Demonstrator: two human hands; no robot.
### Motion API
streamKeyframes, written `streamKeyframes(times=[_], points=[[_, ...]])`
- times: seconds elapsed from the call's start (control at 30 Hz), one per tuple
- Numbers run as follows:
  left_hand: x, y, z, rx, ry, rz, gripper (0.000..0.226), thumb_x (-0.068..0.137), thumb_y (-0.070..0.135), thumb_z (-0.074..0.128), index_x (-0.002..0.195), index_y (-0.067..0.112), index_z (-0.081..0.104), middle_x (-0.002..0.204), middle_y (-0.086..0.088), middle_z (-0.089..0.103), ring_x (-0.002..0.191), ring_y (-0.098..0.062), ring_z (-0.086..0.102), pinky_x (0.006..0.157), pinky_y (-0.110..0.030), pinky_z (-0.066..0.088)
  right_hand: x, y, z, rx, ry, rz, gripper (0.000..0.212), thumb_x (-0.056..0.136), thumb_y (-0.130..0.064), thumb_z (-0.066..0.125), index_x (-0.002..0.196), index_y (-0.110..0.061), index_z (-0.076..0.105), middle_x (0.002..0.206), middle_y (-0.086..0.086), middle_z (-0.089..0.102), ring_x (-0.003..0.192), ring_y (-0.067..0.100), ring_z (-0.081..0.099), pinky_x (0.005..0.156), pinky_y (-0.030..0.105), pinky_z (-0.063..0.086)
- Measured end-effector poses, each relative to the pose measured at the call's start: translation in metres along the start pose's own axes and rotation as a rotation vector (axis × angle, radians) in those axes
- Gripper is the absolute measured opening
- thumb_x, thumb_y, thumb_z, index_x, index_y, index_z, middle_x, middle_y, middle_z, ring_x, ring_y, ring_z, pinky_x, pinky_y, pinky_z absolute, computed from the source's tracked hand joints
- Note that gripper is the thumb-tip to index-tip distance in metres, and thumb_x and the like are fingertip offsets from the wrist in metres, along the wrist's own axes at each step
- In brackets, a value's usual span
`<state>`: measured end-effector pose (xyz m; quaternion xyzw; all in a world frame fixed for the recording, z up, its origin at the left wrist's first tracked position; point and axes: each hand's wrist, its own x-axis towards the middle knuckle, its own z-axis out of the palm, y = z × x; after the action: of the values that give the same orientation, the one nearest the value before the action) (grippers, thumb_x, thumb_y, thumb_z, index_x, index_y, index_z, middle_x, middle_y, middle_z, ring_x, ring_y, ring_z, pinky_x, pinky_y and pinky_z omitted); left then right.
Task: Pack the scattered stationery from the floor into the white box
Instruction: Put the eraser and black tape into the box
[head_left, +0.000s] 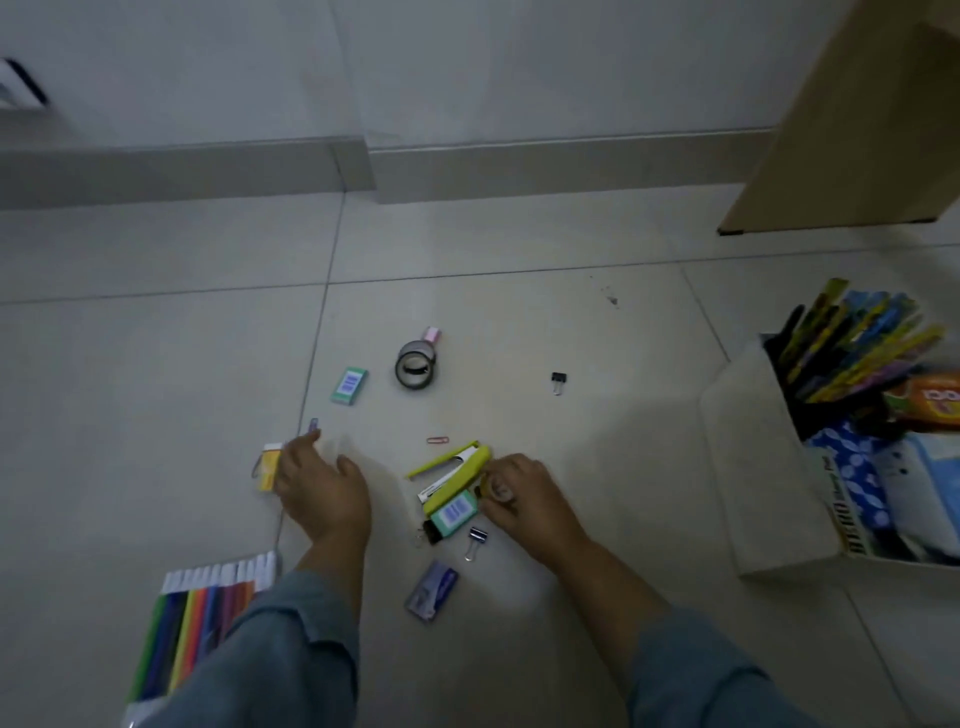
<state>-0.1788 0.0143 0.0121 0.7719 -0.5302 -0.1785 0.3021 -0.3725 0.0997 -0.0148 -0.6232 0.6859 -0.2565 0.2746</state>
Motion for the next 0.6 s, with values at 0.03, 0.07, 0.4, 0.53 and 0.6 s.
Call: streamKeyframes(times=[0.03,0.07,0.4,0.53,0.6], points=[[0.009,-0.004,-0.002,0.017,0.014,-0.059,0.046,0.083,0.003,0.055,0.129,0.004,0.048,0.138,-0.022,0.042,0.129,-0.039,0.035,0.108,-0.046,0.028,0.003,0.0,-0.001,0.064,0.063,0.036,0.035,0.087,-0.022,0.062,0.12,-0.01,0.058,0.117,0.009,0.056,0.111,0.024,0.051,0.094,0.028,0.038],[0.018,-0.009,-0.004,0.045,-0.001,-0.127,0.049,0.085,0.005,0.055,0.133,0.005,0.044,0.145,-0.02,0.035,0.134,-0.04,0.03,0.112,-0.046,0.024,0.006,-0.001,-0.001,0.121,0.111,0.069,0.034,0.088,-0.023,0.063,0.119,-0.01,0.058,0.114,0.009,0.057,0.108,0.023,0.053,0.092,0.029,0.041],[0.029,-0.032,0.007,0.187,-0.033,-0.157,0.035,0.089,0.005,0.043,0.12,0.013,0.059,0.124,-0.019,0.058,0.135,-0.03,0.035,0.113,-0.05,0.015,0.015,-0.002,0.008,0.248,0.188,0.145,0.035,0.085,-0.023,0.067,0.115,-0.009,0.056,0.111,0.006,0.057,0.104,0.019,0.054,0.091,0.031,0.045],[0.012,-0.003,0.019,-0.017,-0.039,-0.029,0.034,0.088,0.008,0.051,0.12,0.014,0.057,0.12,-0.016,0.061,0.118,-0.031,0.051,0.103,-0.043,0.03,0.013,-0.002,-0.007,0.361,0.239,0.191,0.026,0.088,-0.022,0.064,0.11,-0.01,0.058,0.109,0.006,0.056,0.101,0.016,0.055,0.087,0.017,0.042],[0.001,0.02,0.026,-0.224,-0.087,0.058,0.034,0.089,0.008,0.052,0.123,0.007,0.053,0.122,-0.018,0.058,0.114,-0.034,0.053,0.099,-0.042,0.039,0.014,-0.008,-0.015,0.334,0.346,0.17,0.018,0.088,-0.021,0.064,0.103,-0.01,0.059,0.102,0.005,0.053,0.091,0.008,0.054,0.078,0.003,0.037]])
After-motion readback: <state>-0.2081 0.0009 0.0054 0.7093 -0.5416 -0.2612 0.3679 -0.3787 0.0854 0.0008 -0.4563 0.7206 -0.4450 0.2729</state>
